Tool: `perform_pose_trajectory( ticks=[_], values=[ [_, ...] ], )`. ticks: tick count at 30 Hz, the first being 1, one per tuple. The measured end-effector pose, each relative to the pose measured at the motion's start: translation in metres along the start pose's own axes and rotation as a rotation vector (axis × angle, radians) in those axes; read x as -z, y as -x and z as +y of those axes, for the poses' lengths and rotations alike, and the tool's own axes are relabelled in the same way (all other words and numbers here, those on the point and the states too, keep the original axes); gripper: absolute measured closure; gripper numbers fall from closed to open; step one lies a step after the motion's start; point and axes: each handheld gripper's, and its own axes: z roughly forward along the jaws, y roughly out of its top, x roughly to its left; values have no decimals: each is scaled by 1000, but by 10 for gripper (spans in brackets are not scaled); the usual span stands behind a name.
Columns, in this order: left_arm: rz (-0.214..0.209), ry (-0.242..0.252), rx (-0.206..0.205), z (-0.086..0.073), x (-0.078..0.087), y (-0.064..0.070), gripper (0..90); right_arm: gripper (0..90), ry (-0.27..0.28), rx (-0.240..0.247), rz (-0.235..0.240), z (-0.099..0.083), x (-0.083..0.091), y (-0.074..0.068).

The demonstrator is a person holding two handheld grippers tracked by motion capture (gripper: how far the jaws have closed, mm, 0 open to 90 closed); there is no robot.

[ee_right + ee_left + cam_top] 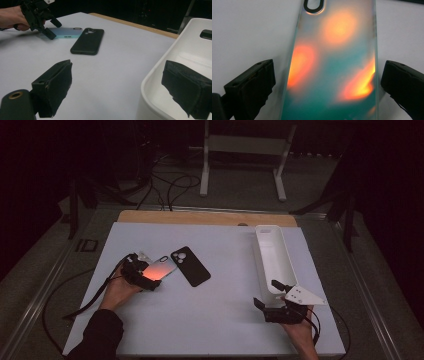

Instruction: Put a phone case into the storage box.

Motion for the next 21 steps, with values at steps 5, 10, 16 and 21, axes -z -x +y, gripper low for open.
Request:
perform_pose_trajectory(
  ticks=[5, 10, 16, 21],
  values=[
    [-28, -28, 21, 1, 2, -1, 81, 96, -1, -1, -1, 0, 0, 0],
    [-24, -77, 23, 7, 5, 3, 153, 96, -1, 0, 0, 0, 0, 0],
    [-19, -106, 26, 10, 5, 4, 161, 96, -1, 0, -1, 0, 0, 0],
    [-8, -73, 47, 6, 7, 5, 169, 96, -1, -1, -2, 0, 0, 0]
  ],
)
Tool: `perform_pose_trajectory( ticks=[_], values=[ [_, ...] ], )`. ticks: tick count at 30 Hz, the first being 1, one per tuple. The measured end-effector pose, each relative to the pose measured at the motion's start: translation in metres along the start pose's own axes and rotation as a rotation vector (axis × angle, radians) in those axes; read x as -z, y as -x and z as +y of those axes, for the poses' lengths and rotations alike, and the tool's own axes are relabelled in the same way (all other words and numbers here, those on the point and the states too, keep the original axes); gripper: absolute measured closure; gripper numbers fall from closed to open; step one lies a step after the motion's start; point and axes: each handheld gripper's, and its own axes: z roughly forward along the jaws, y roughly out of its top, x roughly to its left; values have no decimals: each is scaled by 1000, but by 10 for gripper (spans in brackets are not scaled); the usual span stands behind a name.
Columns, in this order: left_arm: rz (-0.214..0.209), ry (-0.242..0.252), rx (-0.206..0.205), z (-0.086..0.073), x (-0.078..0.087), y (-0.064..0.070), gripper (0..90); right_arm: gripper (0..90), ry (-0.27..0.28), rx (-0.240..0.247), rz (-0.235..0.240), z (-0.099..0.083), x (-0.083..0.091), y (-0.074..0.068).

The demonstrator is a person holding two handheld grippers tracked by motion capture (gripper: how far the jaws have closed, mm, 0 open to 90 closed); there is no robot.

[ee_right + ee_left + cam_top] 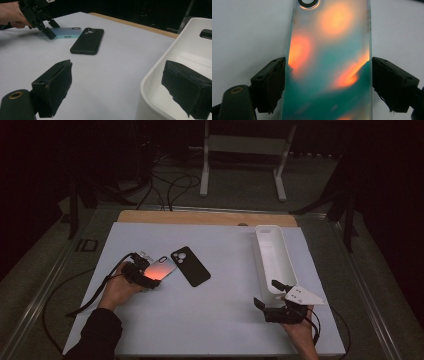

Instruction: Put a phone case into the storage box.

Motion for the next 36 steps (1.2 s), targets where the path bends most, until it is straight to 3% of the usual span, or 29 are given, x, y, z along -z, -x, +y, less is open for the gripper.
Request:
perform_pose_trajectory(
  ticks=[6, 11, 19, 27, 36],
  values=[
    [24, 48, 21, -3, 9, 1, 170, 96, -5, -5, 1, 0, 0, 0],
    [20, 127, 46, -7, 22, 4, 170, 96, 0, -10, -4, 0, 0, 1],
    [33, 192, 49, -11, 37, 13, 170, 96, -1, -30, 0, 1, 0, 3],
    [38, 313, 53, -21, 61, 35, 170, 95, -15, -62, 16, 6, 1, 6],
    [41, 401, 10, -23, 75, 65, 170, 94, -34, -64, 43, 19, -5, 2]
  ],
)
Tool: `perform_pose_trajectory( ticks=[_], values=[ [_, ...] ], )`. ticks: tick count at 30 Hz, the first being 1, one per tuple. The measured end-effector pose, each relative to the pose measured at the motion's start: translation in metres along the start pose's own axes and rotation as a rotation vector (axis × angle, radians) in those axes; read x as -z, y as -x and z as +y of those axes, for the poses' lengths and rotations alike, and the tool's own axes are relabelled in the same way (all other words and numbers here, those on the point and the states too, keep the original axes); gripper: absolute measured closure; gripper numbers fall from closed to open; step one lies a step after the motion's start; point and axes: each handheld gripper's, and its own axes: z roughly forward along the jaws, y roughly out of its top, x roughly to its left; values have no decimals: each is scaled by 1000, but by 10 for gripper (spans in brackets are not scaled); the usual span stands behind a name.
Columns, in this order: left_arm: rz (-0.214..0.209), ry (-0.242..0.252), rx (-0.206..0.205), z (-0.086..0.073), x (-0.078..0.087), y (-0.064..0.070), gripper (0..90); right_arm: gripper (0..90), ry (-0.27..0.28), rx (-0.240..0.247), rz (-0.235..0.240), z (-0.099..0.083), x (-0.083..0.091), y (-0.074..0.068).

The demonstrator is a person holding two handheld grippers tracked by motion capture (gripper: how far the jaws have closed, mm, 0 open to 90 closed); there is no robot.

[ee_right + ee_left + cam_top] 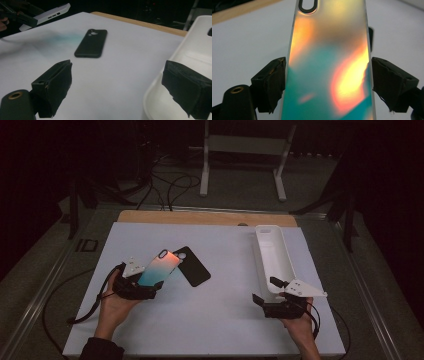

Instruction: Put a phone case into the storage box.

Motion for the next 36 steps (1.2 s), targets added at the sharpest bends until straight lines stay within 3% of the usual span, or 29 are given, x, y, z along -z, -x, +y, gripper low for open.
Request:
perform_pose_trajectory(
  ticks=[8, 15, 23, 28, 29, 36],
  values=[
    [-38, 56, -60, 15, 1, 29, 170, 94, -40, 9, 42, 18, -16, -13],
    [-75, 85, -101, 25, 0, 42, 170, 94, -43, 42, 83, 38, -31, -24],
    [-95, 110, -133, 31, -1, 53, 170, 94, -40, 39, 121, 51, -43, -31],
    [-131, 132, -155, 35, -3, 65, 170, 95, -35, 17, 170, 61, -54, -39],
    [-143, 136, -166, 36, -4, 69, 170, 95, -35, 4, 206, 67, -63, -44],
    [-168, 164, -191, 38, -4, 78, 170, 123, -62, -33, 262, 74, -81, -52]
  ],
)
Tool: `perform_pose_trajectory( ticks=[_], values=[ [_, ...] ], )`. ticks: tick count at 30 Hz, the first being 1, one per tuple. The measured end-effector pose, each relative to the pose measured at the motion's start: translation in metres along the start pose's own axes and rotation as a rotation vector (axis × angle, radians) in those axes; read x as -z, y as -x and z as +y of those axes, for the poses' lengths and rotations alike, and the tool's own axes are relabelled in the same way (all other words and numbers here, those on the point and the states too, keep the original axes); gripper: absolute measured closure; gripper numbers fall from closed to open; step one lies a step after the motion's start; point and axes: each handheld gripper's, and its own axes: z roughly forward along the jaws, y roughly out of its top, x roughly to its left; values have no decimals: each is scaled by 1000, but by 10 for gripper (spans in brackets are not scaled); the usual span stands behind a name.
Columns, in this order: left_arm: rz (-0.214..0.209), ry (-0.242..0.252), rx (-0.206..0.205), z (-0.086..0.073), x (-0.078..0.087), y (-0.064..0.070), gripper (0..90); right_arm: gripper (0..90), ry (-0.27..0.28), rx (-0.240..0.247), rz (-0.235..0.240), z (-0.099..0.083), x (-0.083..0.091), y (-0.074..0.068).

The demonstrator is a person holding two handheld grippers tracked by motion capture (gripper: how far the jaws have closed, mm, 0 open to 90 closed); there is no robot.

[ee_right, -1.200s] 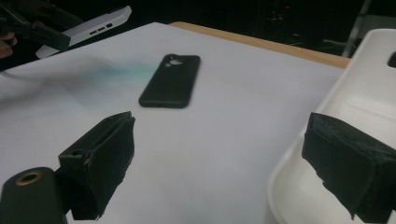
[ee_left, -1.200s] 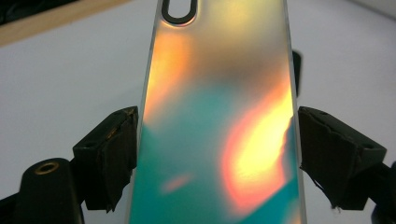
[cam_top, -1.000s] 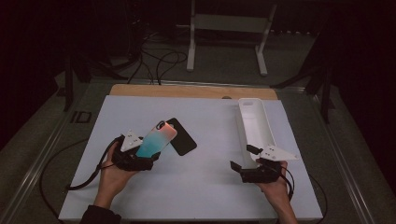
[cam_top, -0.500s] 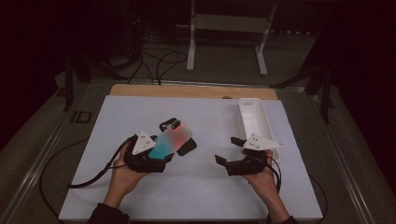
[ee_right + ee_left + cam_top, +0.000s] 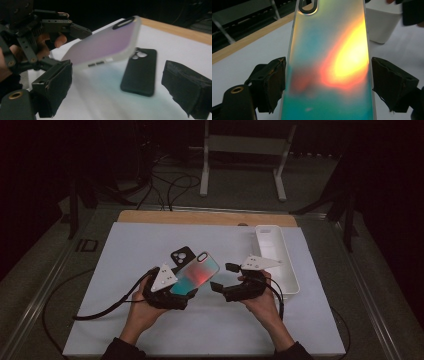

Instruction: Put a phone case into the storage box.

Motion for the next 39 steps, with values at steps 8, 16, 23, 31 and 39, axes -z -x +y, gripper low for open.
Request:
perform_pose_trajectory(
  ticks=[8, 16, 23, 31, 39],
  values=[
    [-19, 20, -14, 2, -3, 7, 169, 366, 8, -99, 73, 3, -11, 0],
    [-25, 10, -15, 2, -11, 11, 170, 564, -11, -179, 78, 4, -17, 2],
    [-31, -3, -18, 1, -17, 15, 171, 775, -13, -214, 135, 5, -18, 0],
    [-26, -26, -9, 0, -21, 15, 168, 820, -17, -177, 129, 8, -20, -8],
    [-42, -6, -6, -1, -18, 14, 174, 825, -7, -169, 107, 8, -19, -7]
  ],
)
